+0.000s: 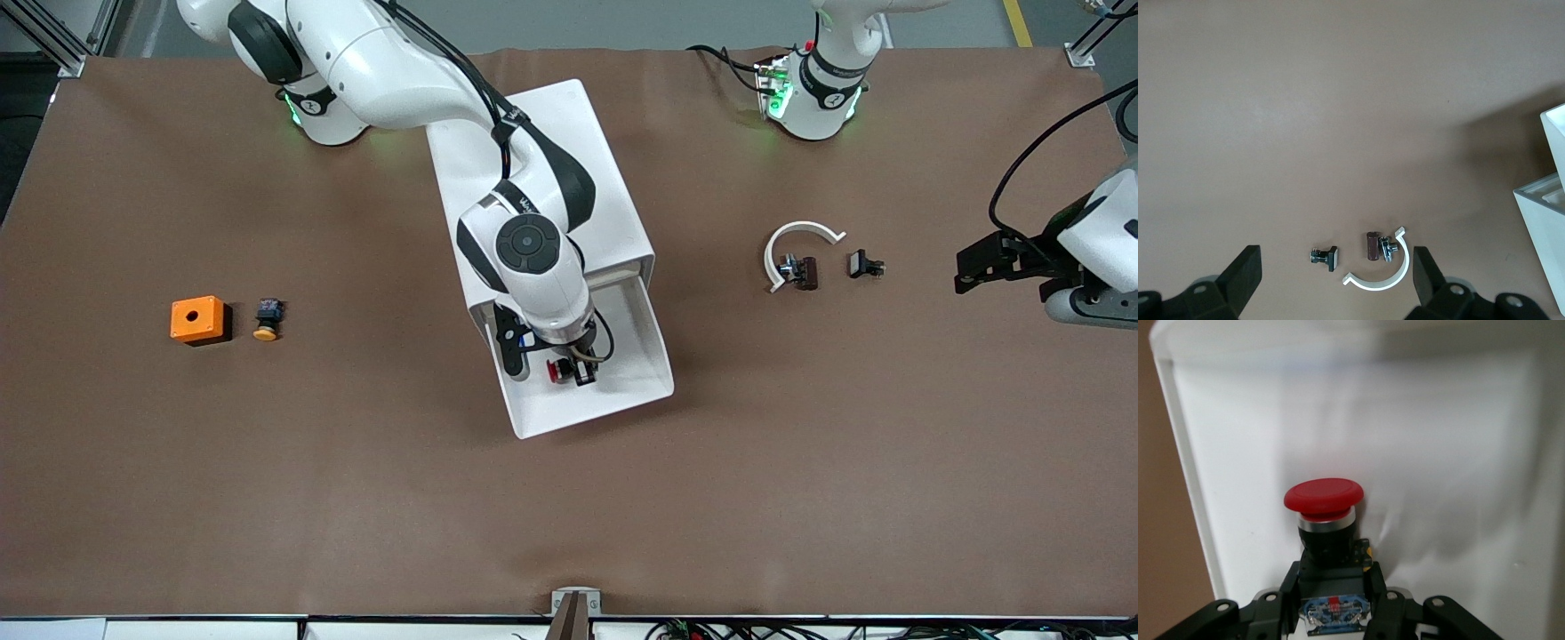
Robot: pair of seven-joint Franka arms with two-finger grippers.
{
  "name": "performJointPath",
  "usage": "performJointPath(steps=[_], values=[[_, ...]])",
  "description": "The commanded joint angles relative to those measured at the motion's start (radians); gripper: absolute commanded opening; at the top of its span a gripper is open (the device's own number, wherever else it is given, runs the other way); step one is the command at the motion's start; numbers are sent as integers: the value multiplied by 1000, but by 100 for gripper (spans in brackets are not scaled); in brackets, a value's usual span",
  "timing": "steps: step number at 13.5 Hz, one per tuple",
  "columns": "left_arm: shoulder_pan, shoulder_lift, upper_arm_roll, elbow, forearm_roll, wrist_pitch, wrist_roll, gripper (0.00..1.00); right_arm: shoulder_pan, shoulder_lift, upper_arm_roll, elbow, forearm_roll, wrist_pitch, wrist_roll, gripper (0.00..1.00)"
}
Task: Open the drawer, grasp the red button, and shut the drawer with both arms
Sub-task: 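Lower the right gripper into the drawer and grasp the red button, then lift the red button out with the right gripper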
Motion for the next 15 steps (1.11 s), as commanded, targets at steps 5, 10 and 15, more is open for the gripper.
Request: performJointPath(steps=[5,10,15], values=[[-31,2,4,4,17,-8,-6,100,-106,-4,9,158,187,-20,97,0],[-45,33,-4,4,6,-8,-8,100,-160,-51,26,198,236,-141,90,0],[-97,131,-10,6,0,73,-92,100,-356,-157,206,196,250,-403,-162,0]])
